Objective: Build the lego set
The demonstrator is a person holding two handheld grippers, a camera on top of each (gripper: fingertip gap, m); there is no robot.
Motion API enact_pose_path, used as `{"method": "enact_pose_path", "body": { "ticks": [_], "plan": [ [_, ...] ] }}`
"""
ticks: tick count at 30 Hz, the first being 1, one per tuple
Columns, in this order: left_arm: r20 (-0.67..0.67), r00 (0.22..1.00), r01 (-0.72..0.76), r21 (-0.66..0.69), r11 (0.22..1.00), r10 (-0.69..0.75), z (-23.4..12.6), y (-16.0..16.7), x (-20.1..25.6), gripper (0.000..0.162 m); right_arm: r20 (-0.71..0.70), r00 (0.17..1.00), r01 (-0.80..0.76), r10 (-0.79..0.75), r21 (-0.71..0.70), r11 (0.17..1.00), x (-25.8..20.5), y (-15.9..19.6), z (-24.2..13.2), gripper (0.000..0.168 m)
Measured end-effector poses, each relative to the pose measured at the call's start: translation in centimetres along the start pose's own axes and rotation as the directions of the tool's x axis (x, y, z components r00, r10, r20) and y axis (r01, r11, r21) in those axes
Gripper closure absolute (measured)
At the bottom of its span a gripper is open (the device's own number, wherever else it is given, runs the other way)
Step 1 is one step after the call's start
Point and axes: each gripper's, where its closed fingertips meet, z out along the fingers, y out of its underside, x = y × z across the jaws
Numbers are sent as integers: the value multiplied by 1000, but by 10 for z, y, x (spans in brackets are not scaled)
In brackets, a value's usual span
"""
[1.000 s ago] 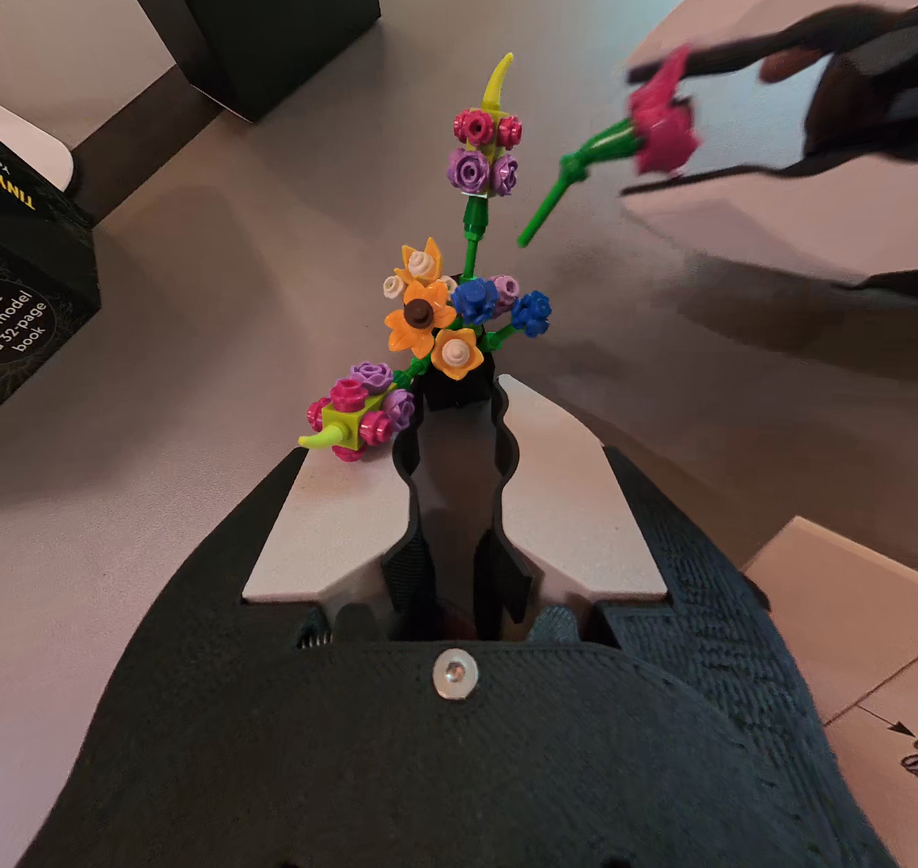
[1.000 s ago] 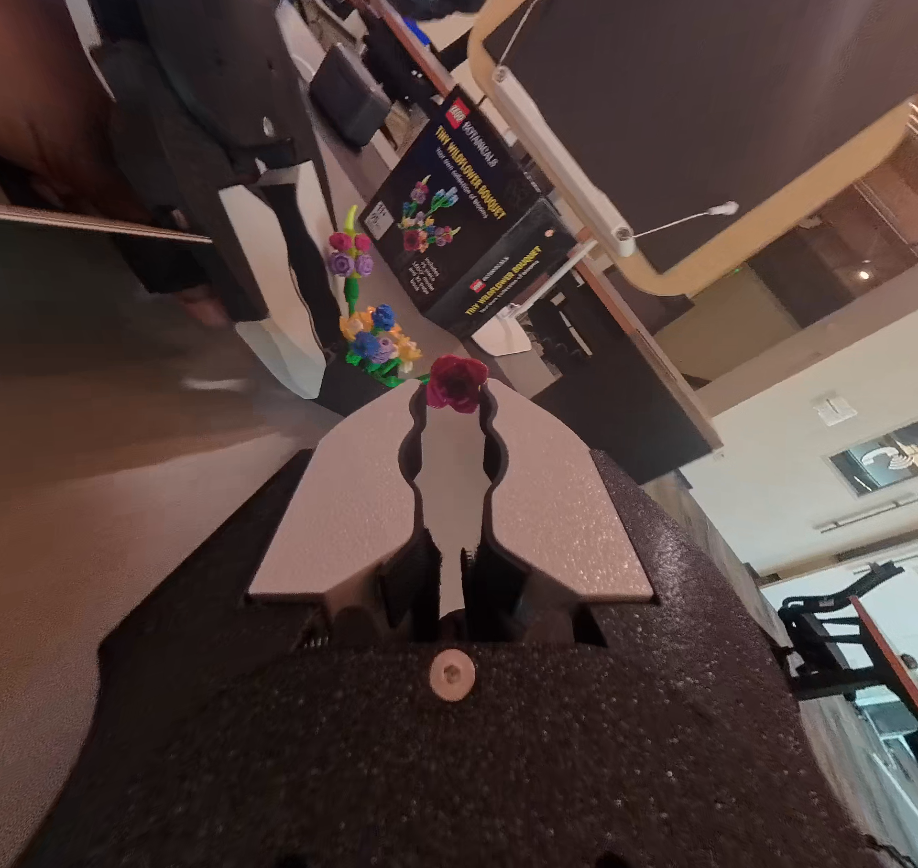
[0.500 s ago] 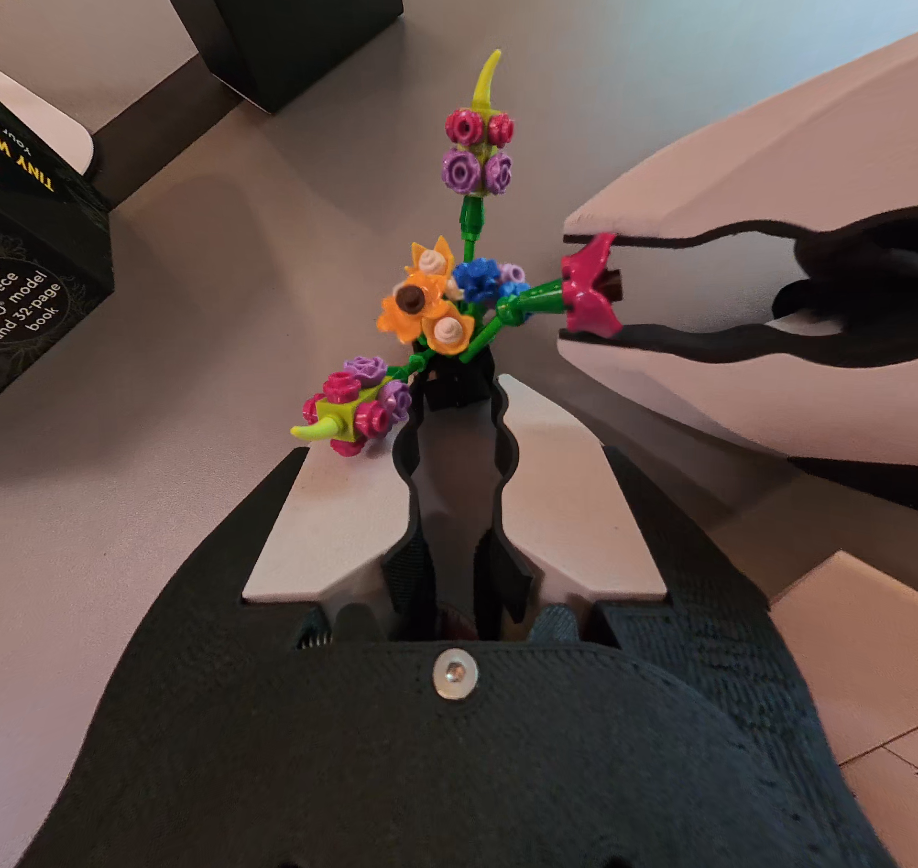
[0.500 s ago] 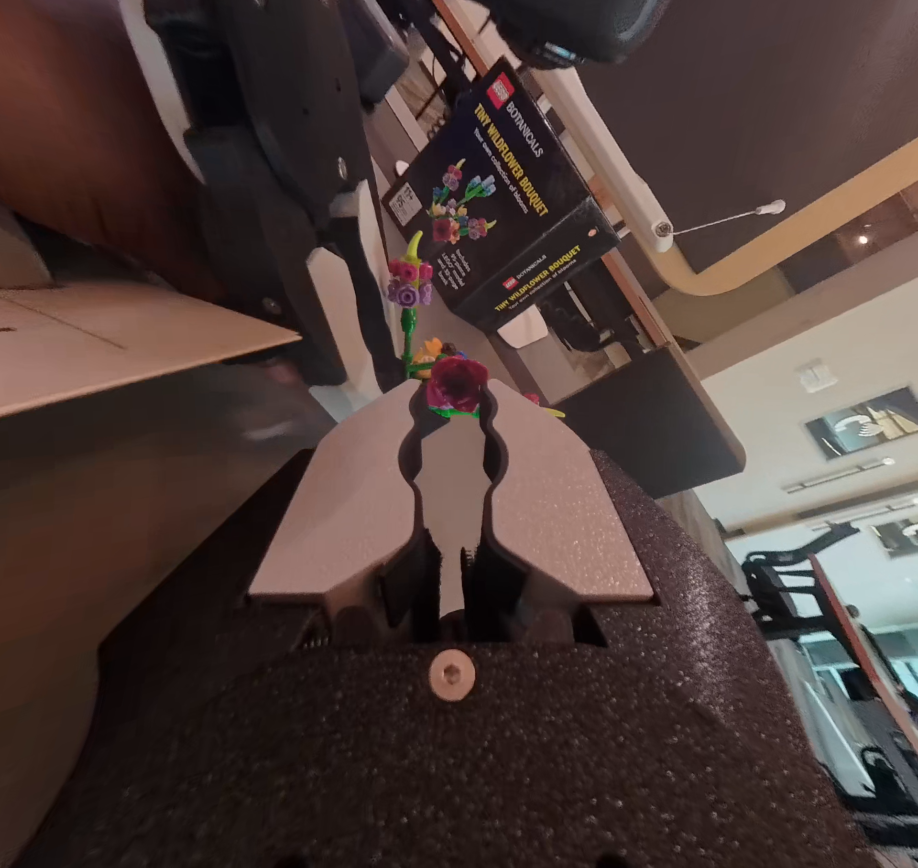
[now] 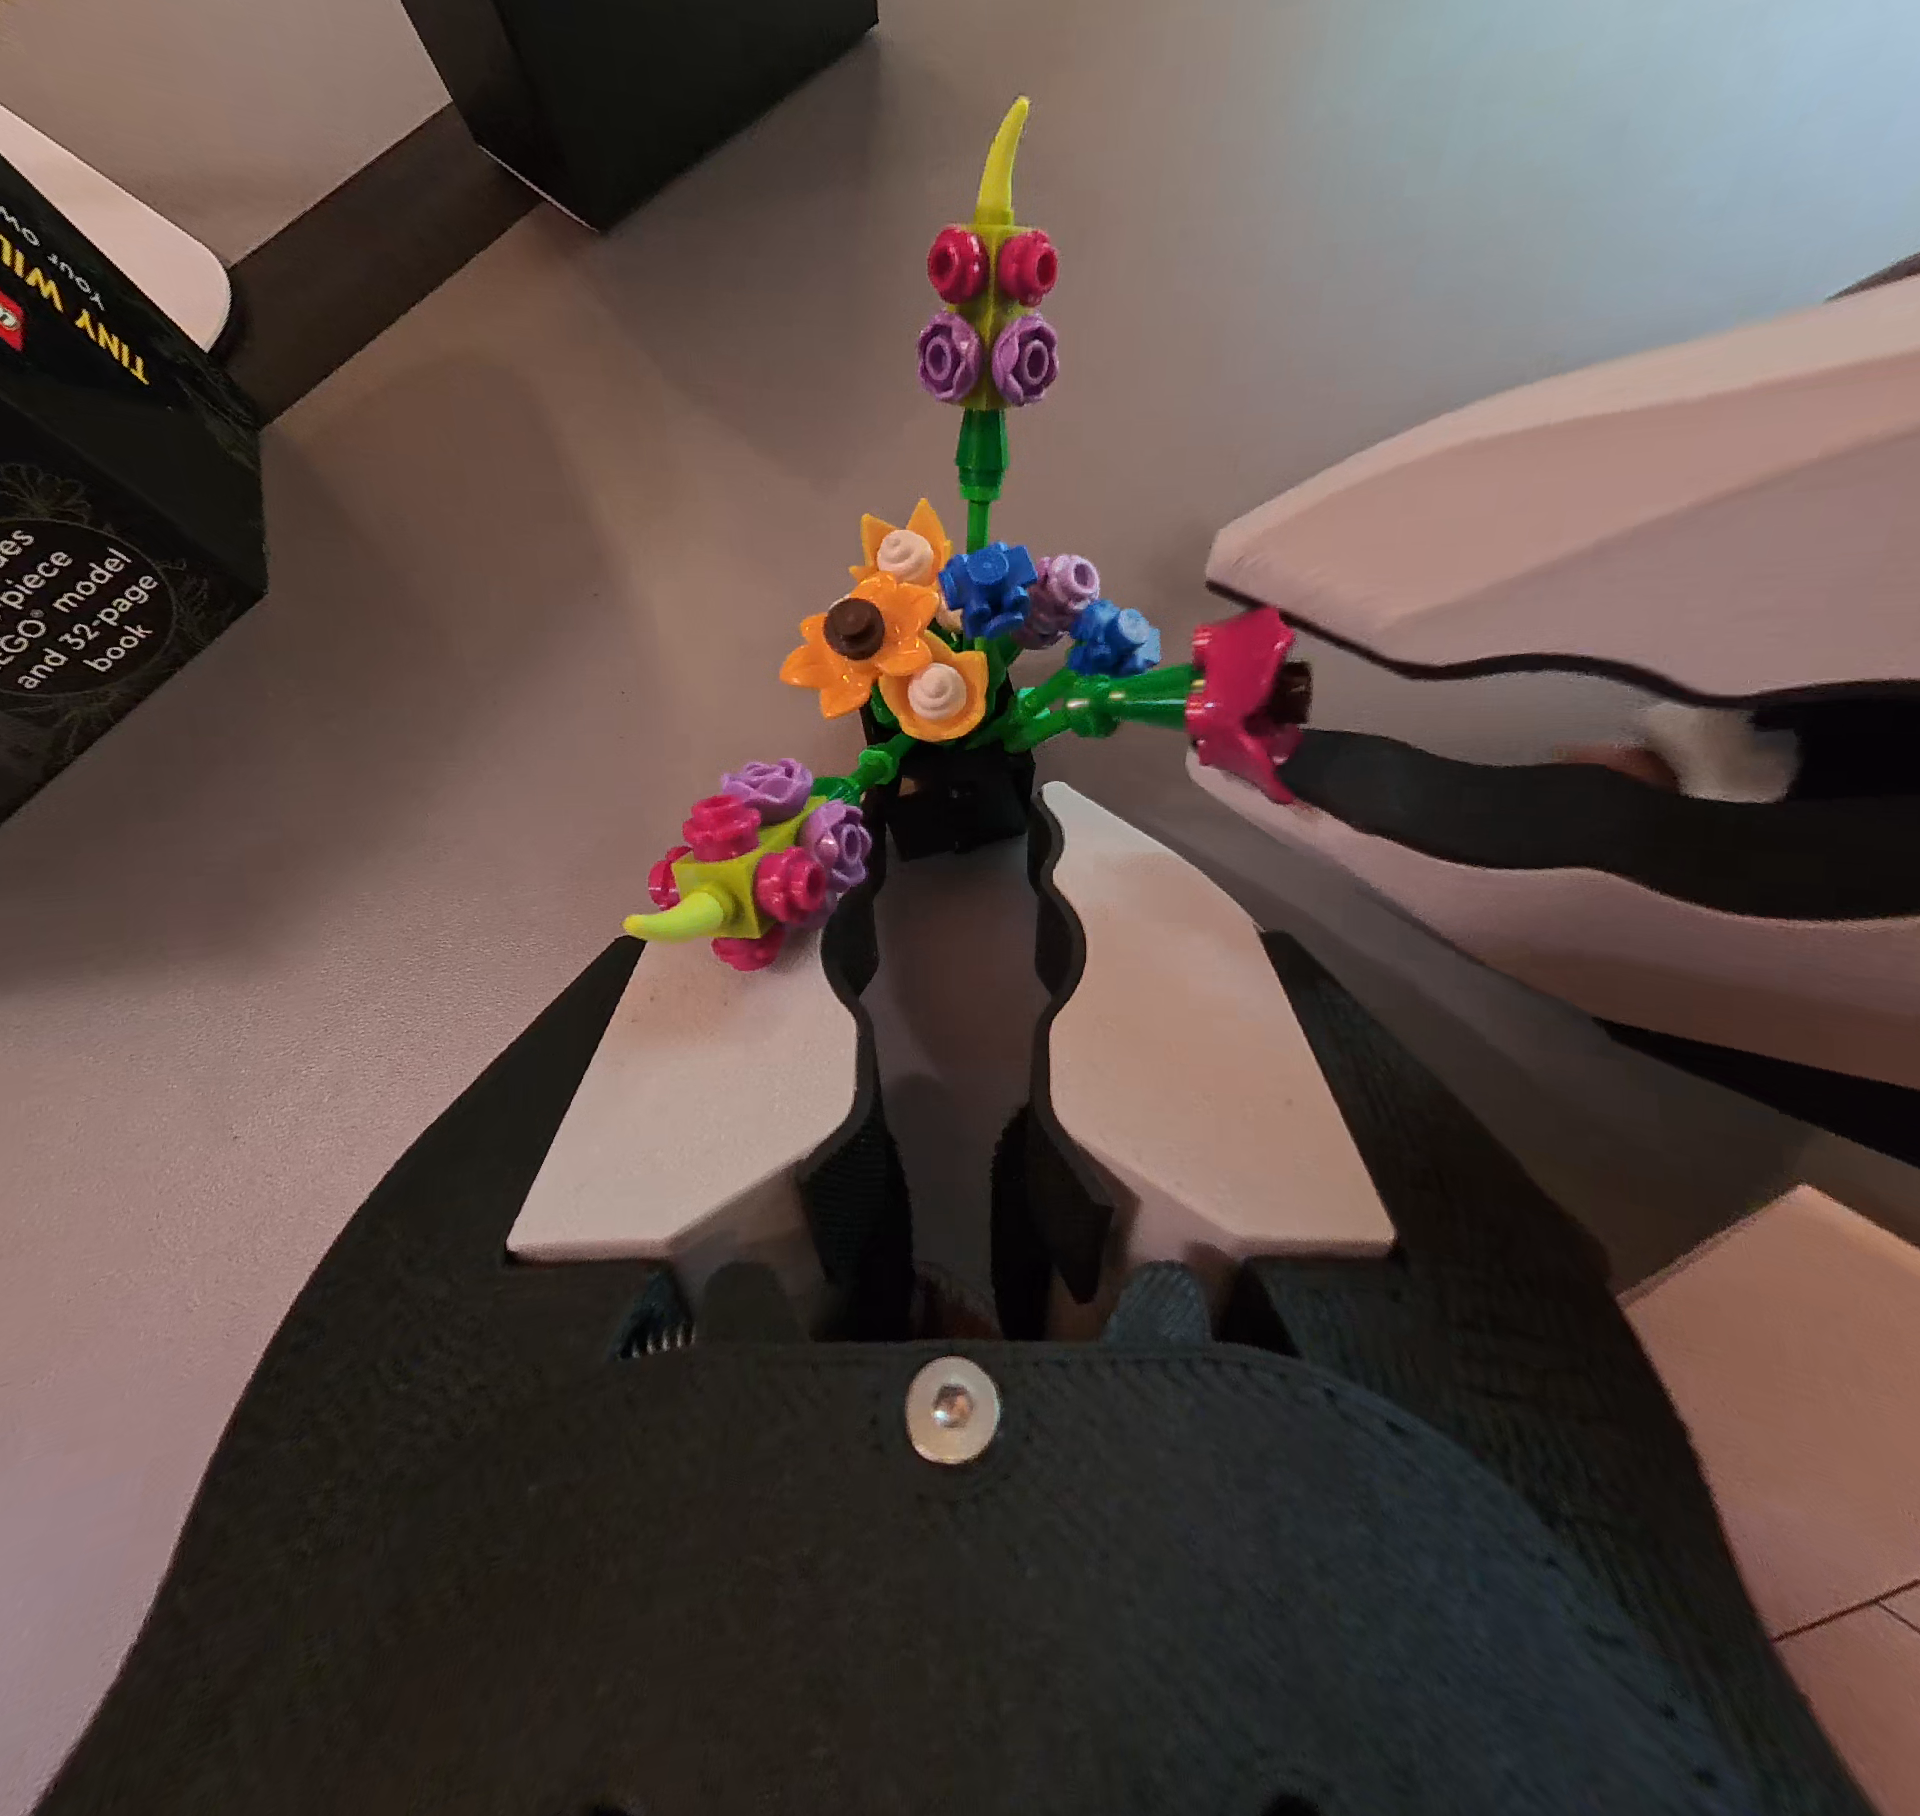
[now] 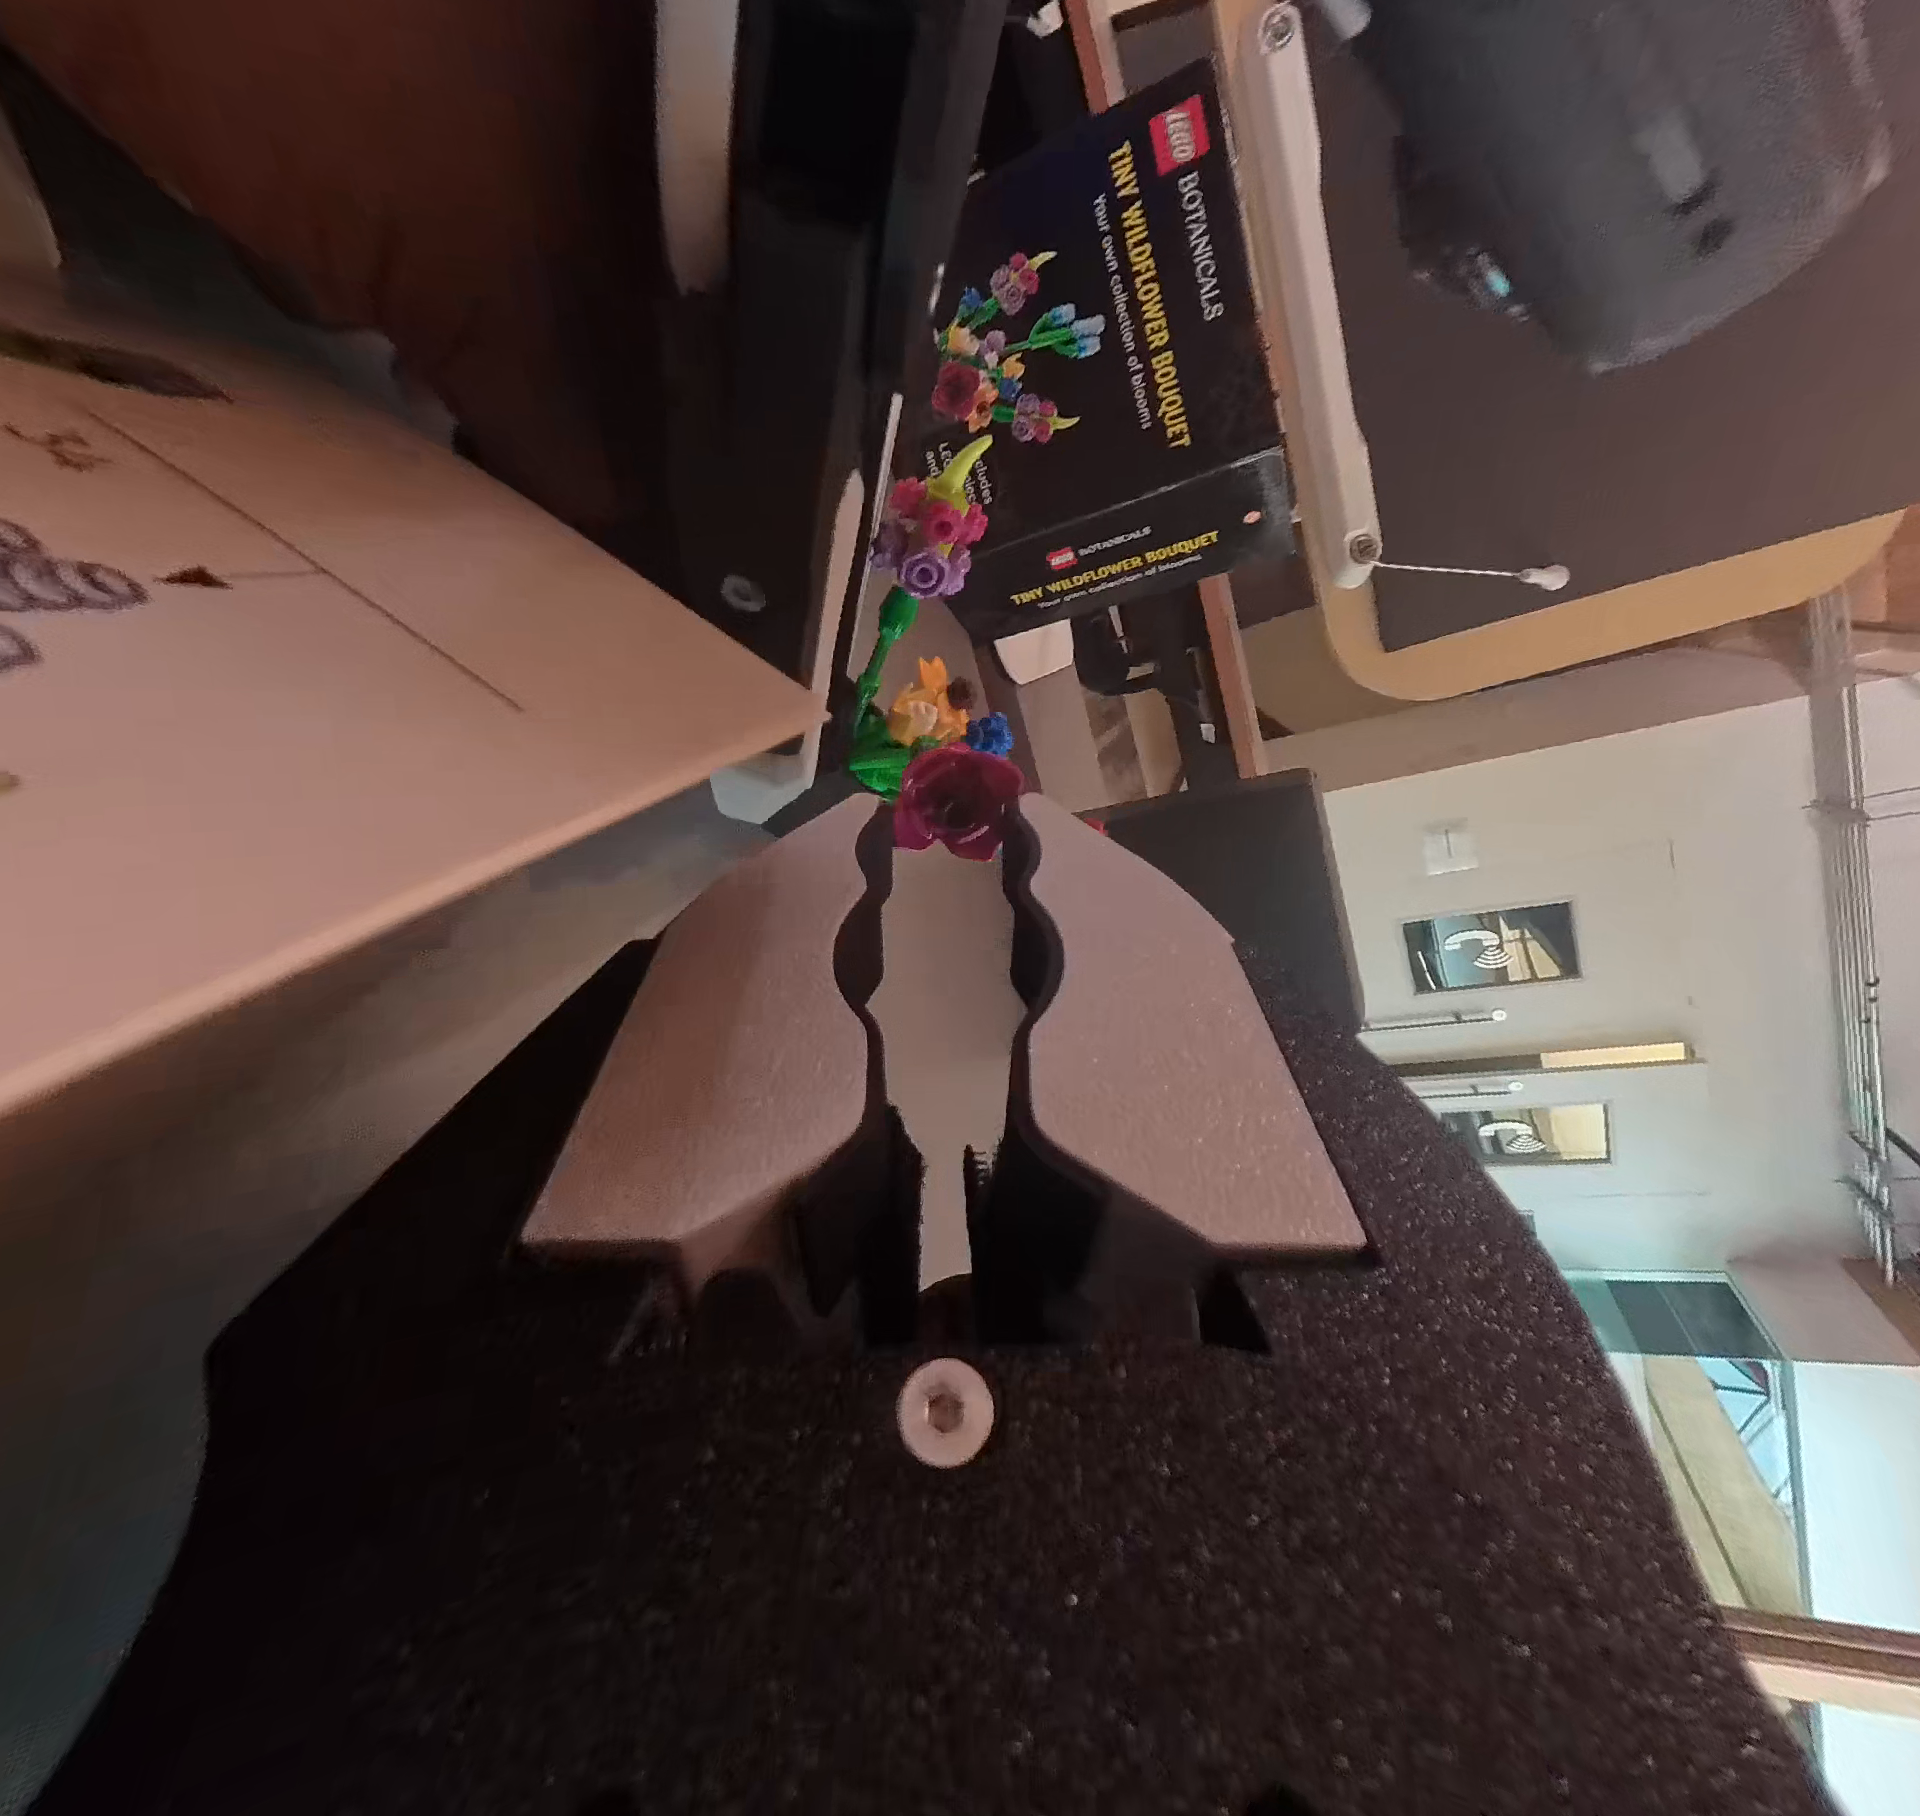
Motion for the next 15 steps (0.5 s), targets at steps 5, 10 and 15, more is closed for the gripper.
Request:
{"method": "enact_pose_path", "body": {
  "ticks": [5,10,15],
  "plan": [
    [7,1000,2,0,1000,-2,0,0,0,136,-38,996,82,-84,-38,996,3,-1,4,149],
    [6,1000,4,0,1000,-4,0,0,0,136,38,997,71,-68,-77,995,-3,2,8,149],
    [6,1000,3,0,1000,-3,0,0,0,136,137,986,-77,92,-115,990,-1,4,9,148]
  ]
}}
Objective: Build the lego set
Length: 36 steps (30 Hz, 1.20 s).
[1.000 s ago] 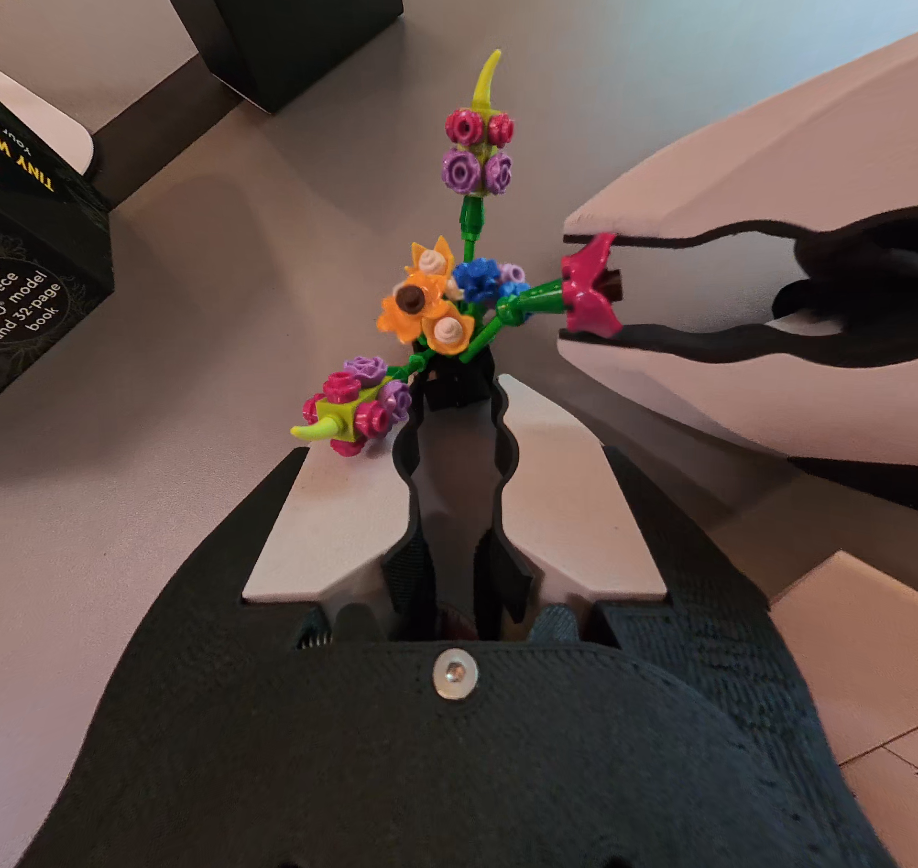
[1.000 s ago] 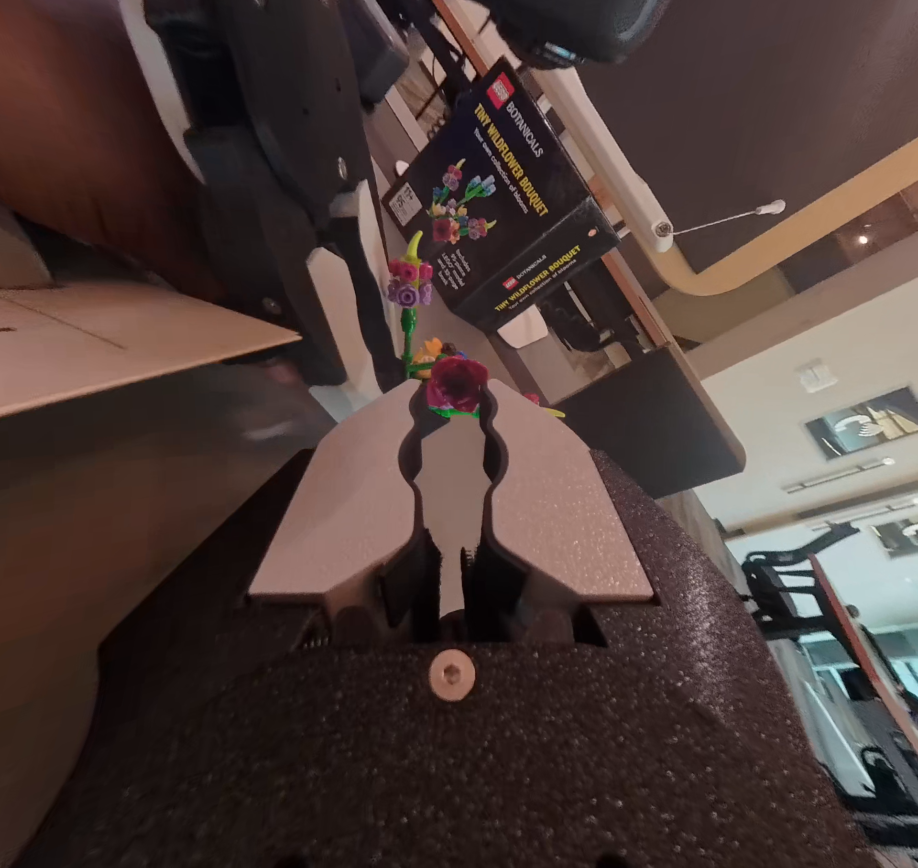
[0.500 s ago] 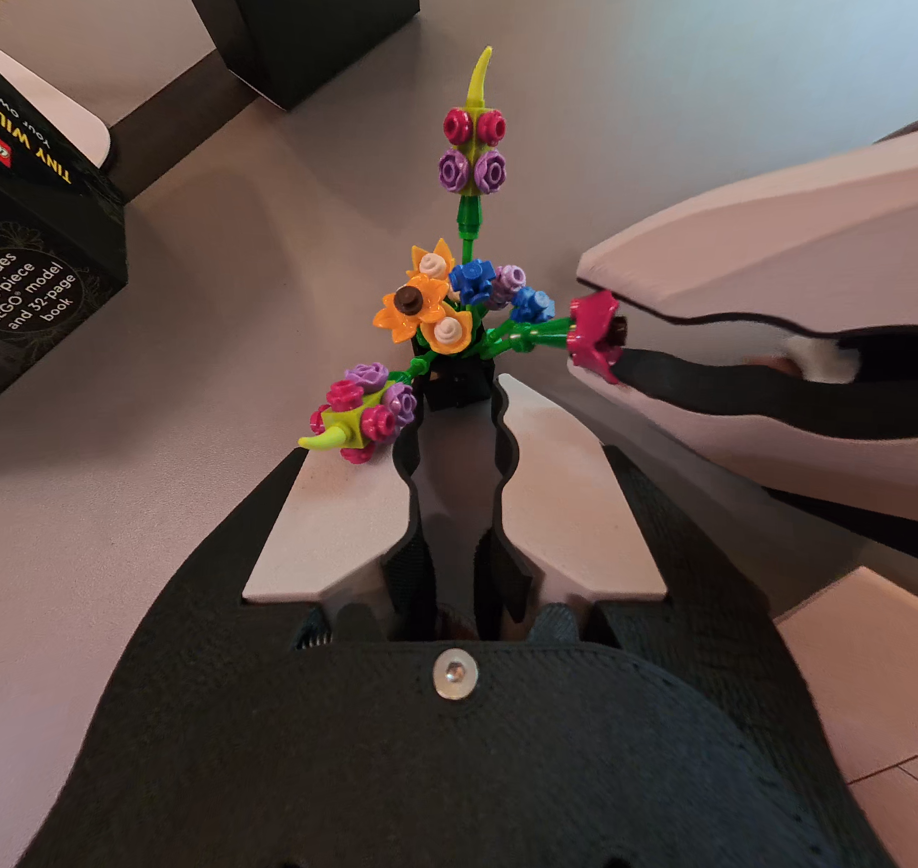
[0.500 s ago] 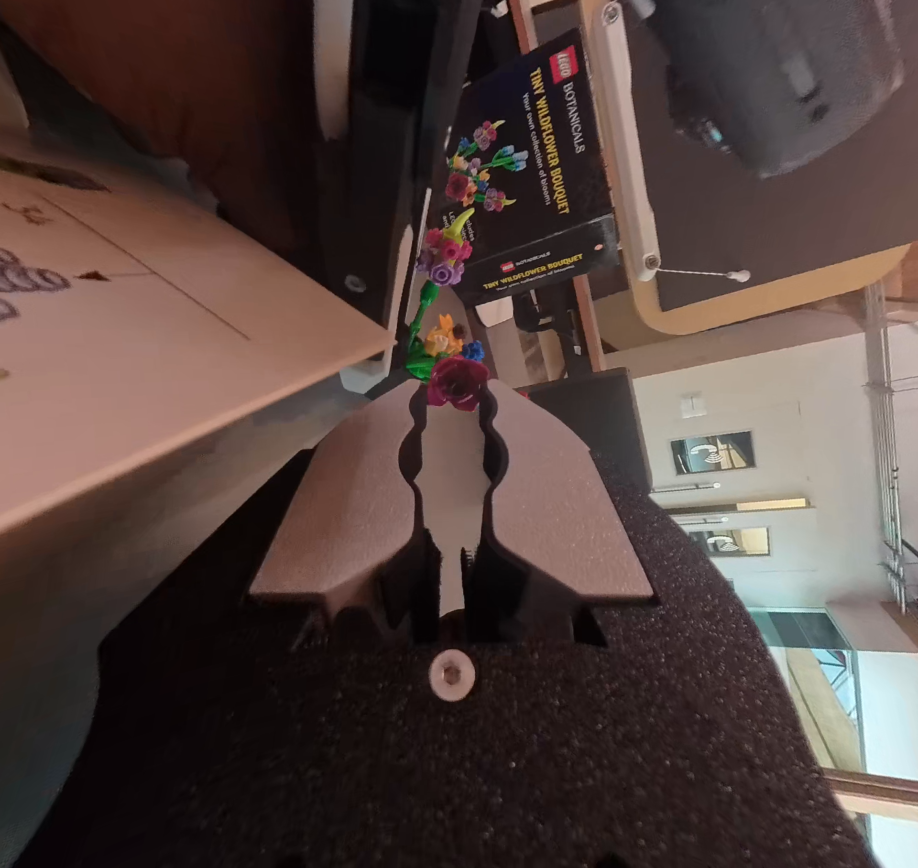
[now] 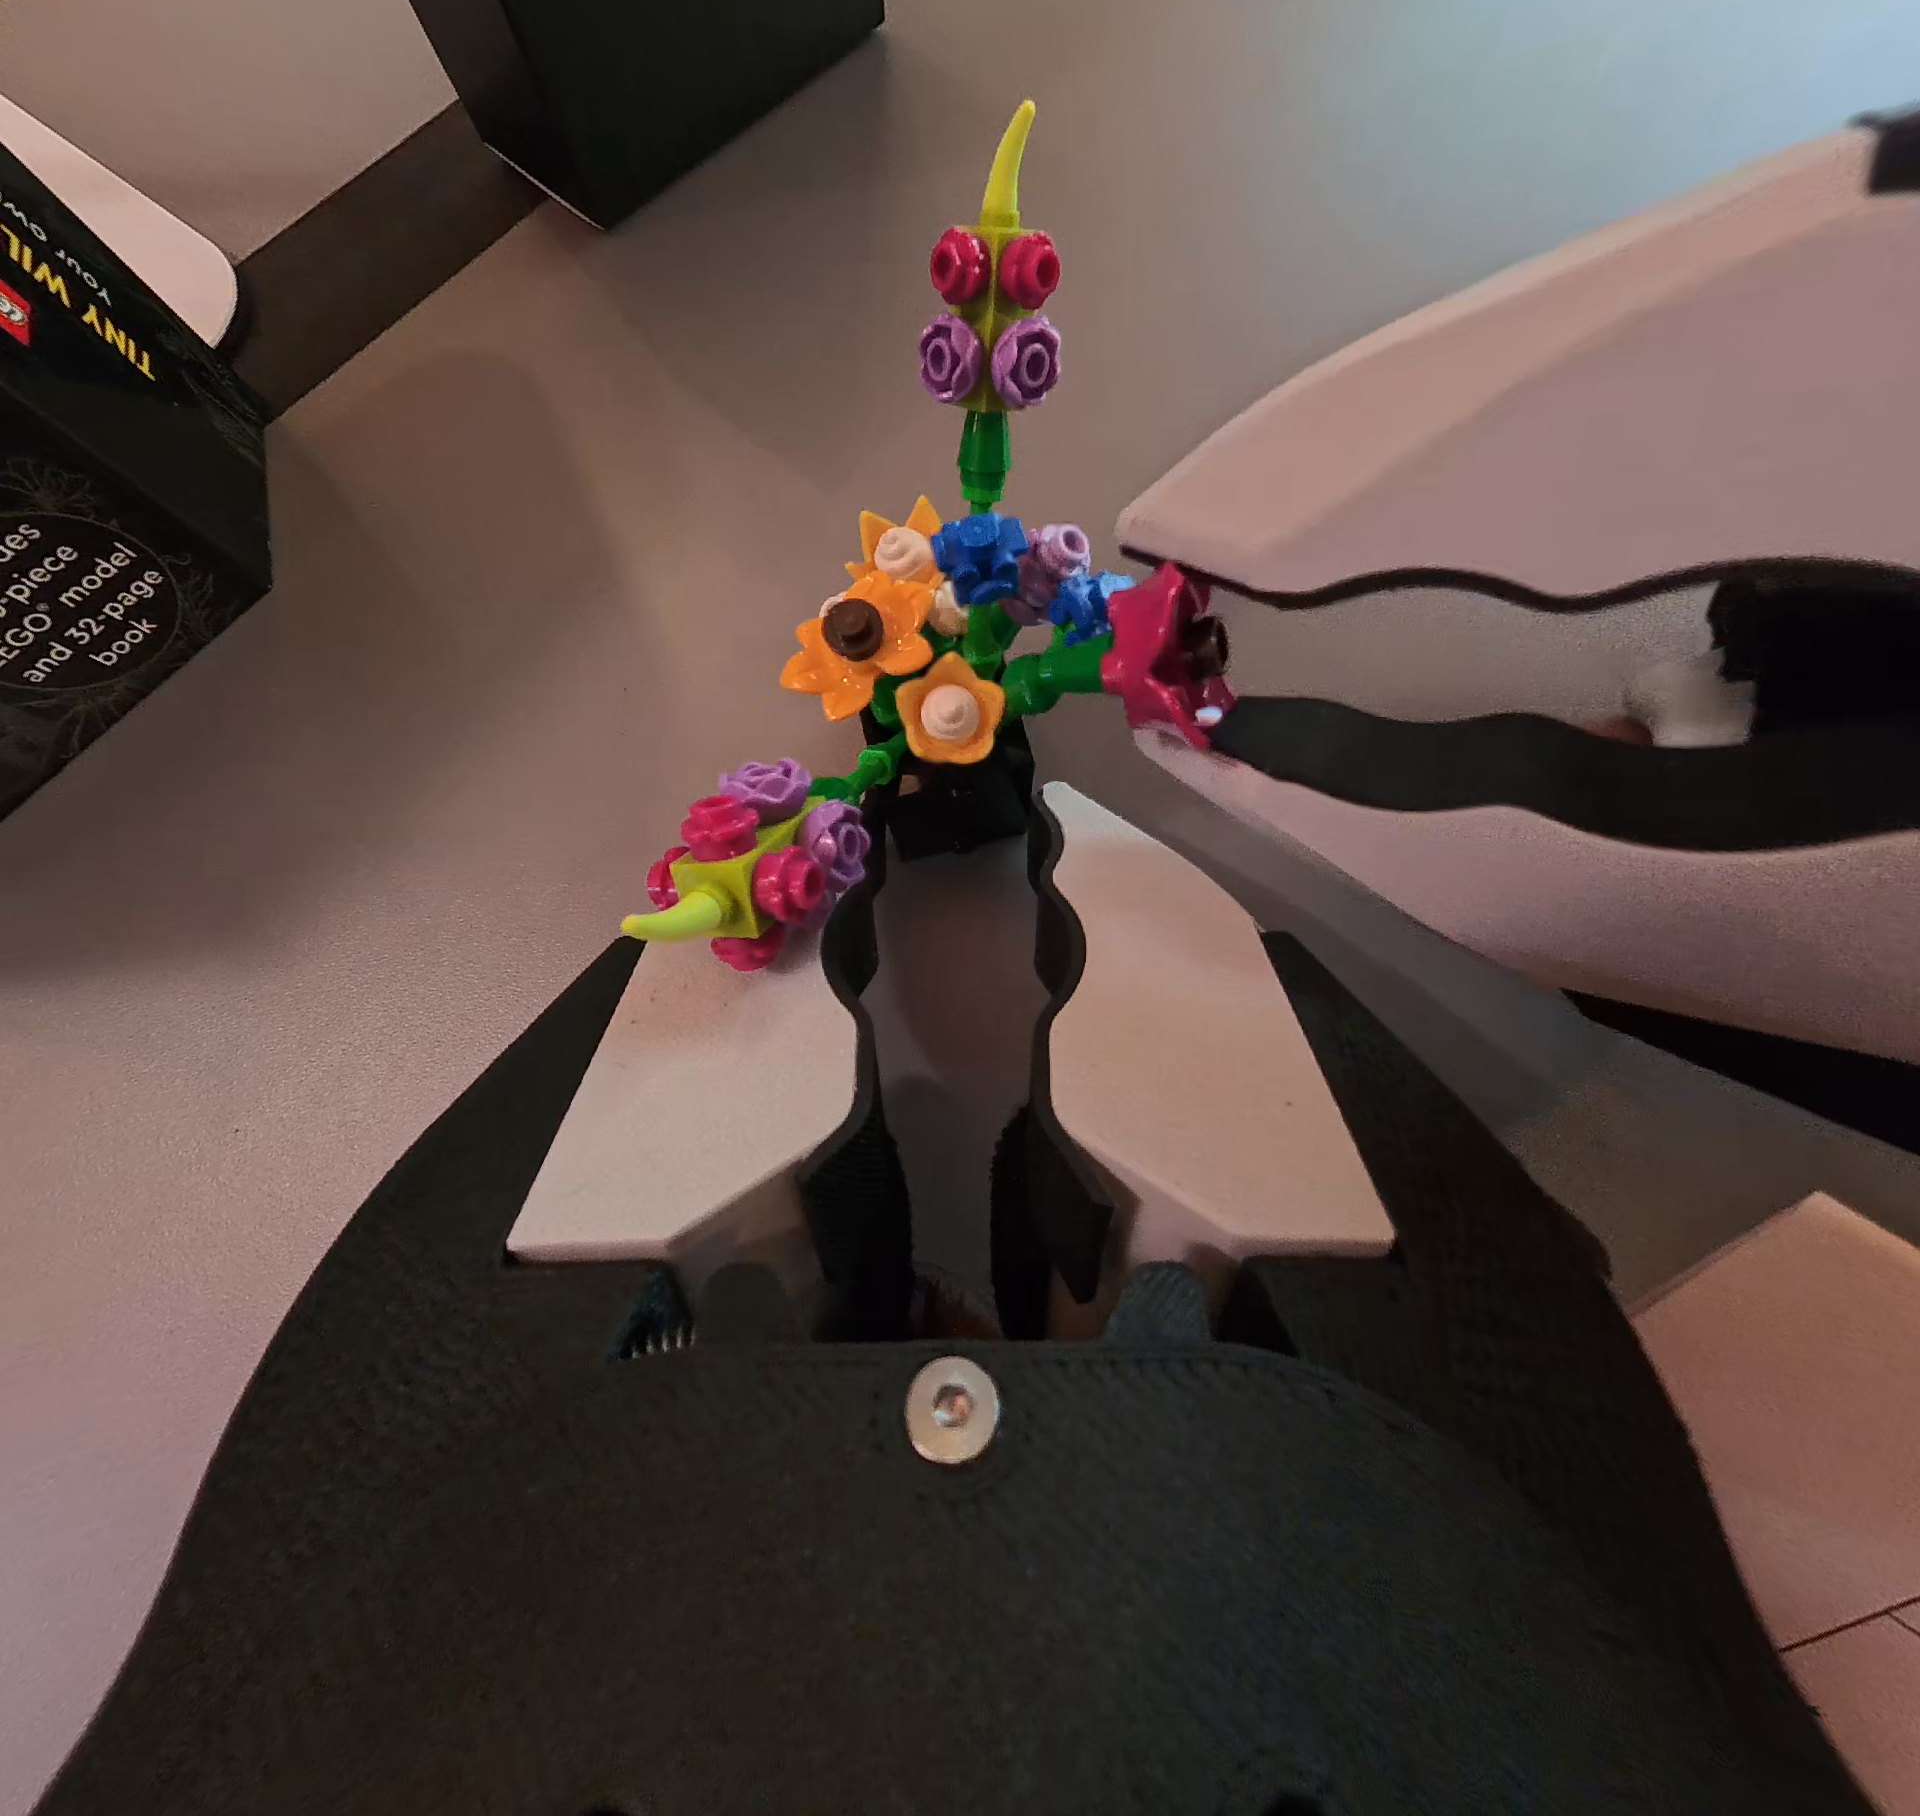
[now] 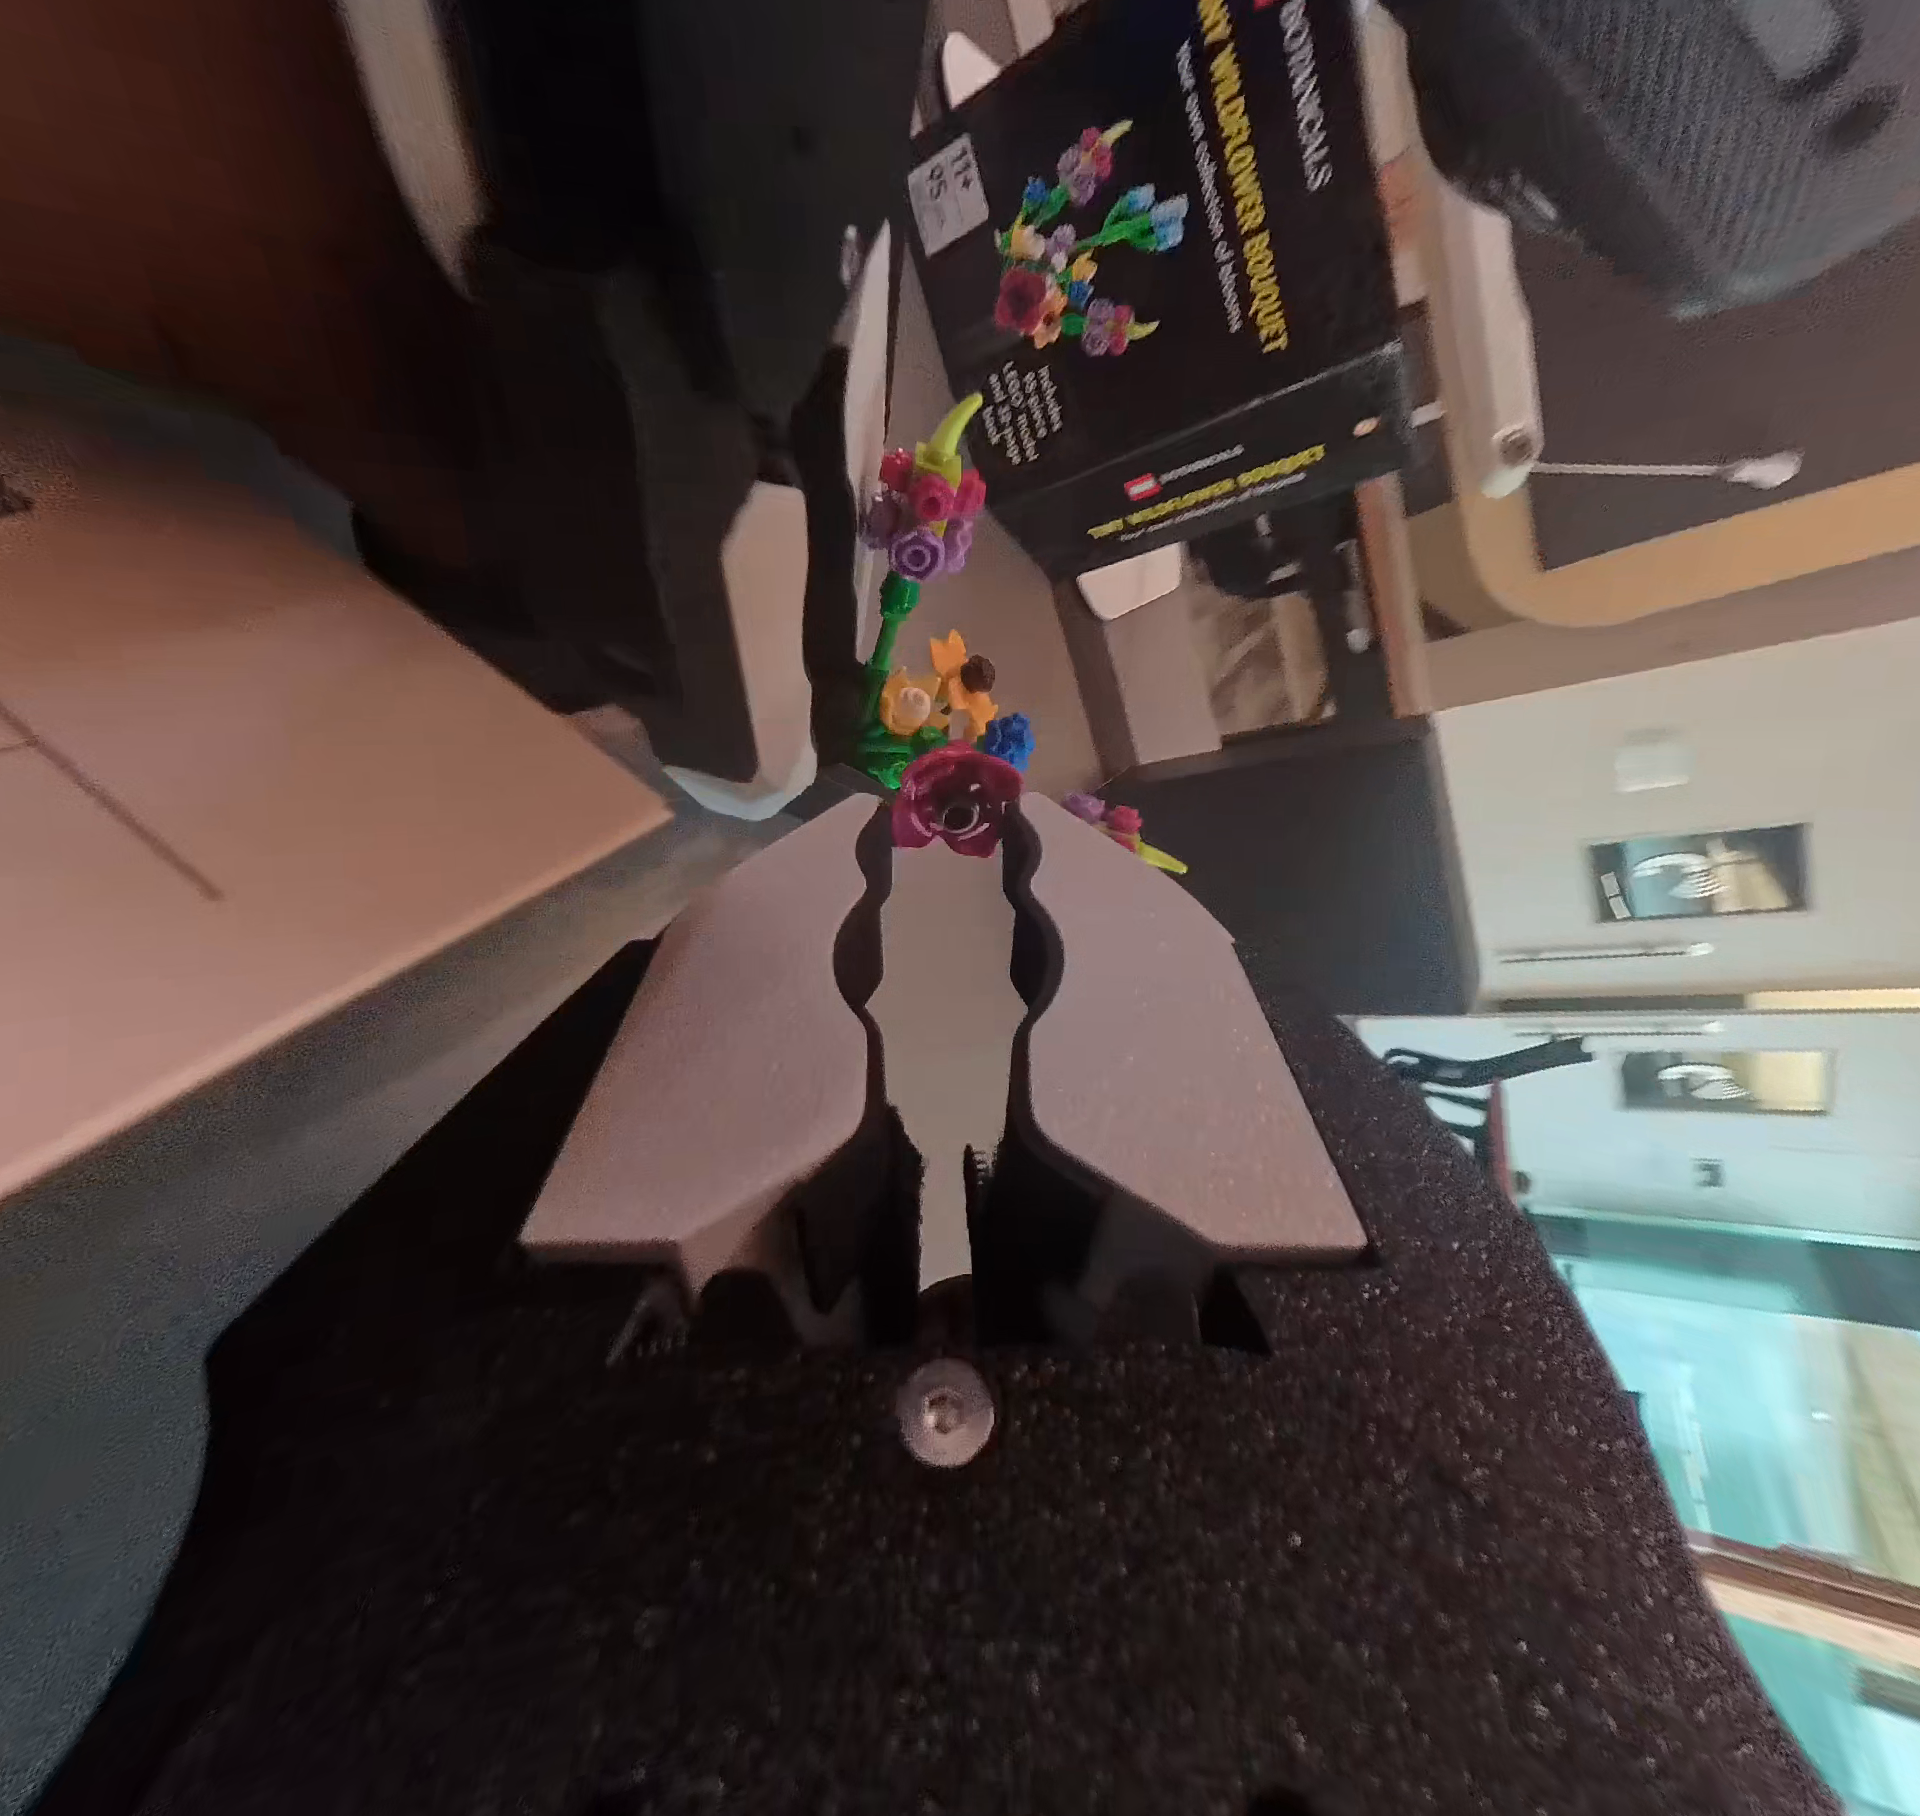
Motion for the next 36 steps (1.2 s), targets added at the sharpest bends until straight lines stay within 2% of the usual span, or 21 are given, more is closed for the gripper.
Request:
{"method": "enact_pose_path", "body": {
  "ticks": [6,11,15,25,27,34,36],
  "plan": [
    [6,1000,4,0,1000,-4,0,0,-1,136,56,998,37,-34,-47,998,-1,-1,4,148],
    [6,1000,6,0,1000,-6,0,0,-1,136,22,977,215,-214,-122,969,-2,0,4,148],
    [17,1000,8,-1,1000,-8,-1,1,-1,135,45,965,264,-260,-171,949,-3,2,4,148],
    [29,999,16,-1,1000,-16,-1,1,-1,135,131,899,438,-418,-295,849,-1,3,3,148],
    [33,999,13,-1,1000,-13,-1,1,-1,136,148,901,434,-408,-294,851,-1,2,5,148],
    [26,1000,6,0,1000,-6,-1,1,1,136,292,931,300,-218,-274,914,-3,7,9,147],
    [30,999,10,0,1000,-10,-1,1,0,136,315,915,334,-251,-245,910,-3,7,9,147]
  ]
}}
